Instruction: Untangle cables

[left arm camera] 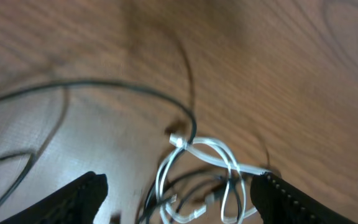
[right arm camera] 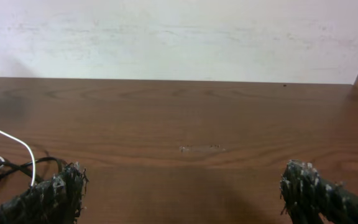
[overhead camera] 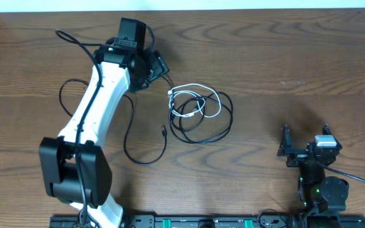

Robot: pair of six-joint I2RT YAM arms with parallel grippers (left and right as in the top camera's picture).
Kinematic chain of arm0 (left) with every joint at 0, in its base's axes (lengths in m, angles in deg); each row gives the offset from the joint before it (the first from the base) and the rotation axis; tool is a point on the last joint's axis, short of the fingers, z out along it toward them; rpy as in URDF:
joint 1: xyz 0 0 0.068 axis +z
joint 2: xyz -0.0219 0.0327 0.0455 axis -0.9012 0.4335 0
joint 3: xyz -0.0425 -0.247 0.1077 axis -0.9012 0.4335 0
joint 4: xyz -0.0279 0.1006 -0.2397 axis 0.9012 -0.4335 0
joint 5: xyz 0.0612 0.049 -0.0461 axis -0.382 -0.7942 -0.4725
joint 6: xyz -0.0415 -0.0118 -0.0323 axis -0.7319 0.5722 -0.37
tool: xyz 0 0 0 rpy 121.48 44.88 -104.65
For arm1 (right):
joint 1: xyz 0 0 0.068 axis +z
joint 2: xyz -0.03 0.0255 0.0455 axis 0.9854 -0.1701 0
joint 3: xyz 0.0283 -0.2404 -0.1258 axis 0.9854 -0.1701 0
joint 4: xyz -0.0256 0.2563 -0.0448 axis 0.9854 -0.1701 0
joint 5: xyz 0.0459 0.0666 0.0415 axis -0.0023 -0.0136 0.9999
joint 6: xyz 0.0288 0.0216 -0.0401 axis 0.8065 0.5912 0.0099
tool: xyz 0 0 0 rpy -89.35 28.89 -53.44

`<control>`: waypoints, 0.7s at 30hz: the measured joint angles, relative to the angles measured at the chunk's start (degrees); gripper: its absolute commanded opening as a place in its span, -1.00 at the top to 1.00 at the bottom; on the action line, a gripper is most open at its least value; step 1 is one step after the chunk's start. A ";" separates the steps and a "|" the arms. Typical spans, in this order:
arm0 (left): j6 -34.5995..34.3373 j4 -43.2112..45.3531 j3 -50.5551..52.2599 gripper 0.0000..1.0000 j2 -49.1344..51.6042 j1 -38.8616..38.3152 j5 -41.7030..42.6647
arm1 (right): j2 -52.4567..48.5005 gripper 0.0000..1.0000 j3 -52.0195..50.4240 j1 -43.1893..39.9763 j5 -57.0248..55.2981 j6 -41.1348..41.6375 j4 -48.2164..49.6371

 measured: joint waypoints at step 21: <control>-8.63 15.61 1.14 0.78 17.57 0.00 -1.16 | 0.00 -0.99 0.00 0.00 -0.02 0.02 0.00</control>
